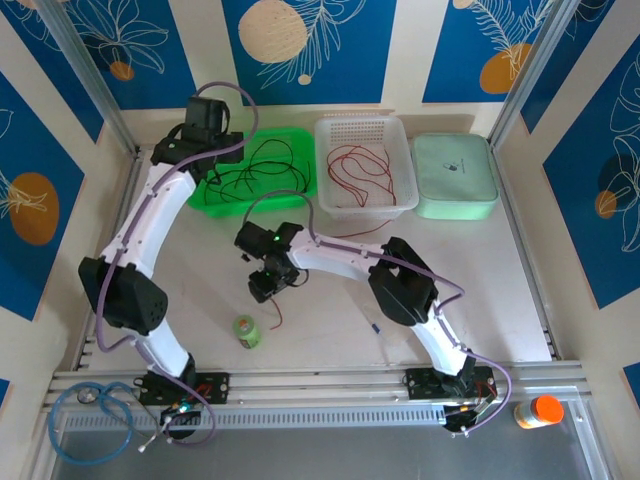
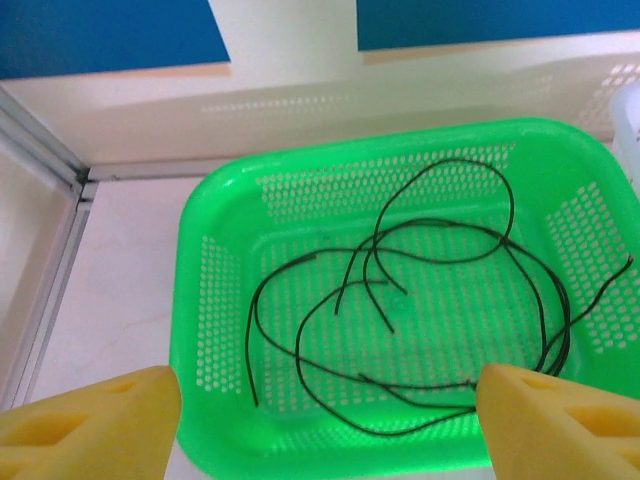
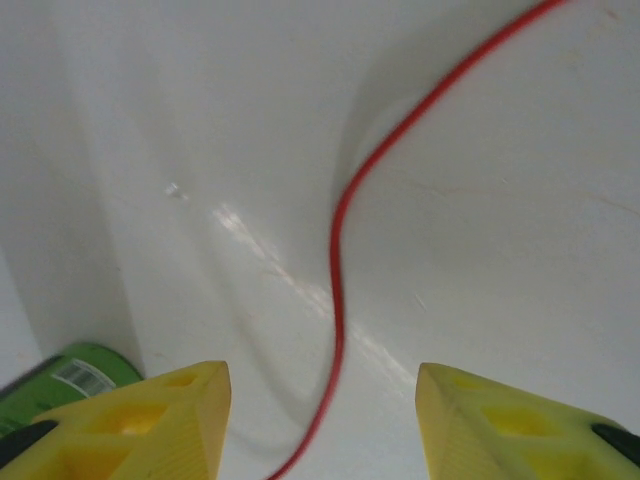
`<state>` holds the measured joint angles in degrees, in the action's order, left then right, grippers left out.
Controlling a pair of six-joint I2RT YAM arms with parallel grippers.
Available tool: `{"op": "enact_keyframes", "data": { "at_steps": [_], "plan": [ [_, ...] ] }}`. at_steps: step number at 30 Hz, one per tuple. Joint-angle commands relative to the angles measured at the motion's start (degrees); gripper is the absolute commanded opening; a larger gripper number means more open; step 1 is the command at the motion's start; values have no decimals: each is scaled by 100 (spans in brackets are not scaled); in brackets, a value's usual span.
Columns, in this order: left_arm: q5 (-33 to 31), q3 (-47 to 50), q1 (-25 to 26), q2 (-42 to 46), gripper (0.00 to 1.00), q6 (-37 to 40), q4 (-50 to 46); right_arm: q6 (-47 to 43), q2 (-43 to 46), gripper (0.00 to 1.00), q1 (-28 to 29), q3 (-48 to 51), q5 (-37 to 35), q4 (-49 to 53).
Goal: Untangle the cables
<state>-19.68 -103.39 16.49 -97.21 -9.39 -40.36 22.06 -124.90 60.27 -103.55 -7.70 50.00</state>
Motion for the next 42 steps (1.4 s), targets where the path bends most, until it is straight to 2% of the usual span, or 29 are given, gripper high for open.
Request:
{"op": "enact_keyframes", "data": {
  "at_steps": [1,10,20,26,31,42],
  "plan": [
    [18,164,-30,272,78,-168,-263,240,-326,51,114,-431,391,395],
    [119,501,-83,547,79,-175,-202,472,-931,48,215,-859,182,908],
    [247,541,-120,548,79,-173,-147,496,-1124,46,222,-973,-229,1189],
    [339,557,-123,518,79,-178,-104,539,-867,45,214,-878,-590,1433],
    [364,585,-137,509,79,-179,-76,693,-421,45,102,-324,-1012,1557],
    [536,601,-131,587,79,-253,-16,1072,687,46,178,365,-870,1640]
  ]
}}
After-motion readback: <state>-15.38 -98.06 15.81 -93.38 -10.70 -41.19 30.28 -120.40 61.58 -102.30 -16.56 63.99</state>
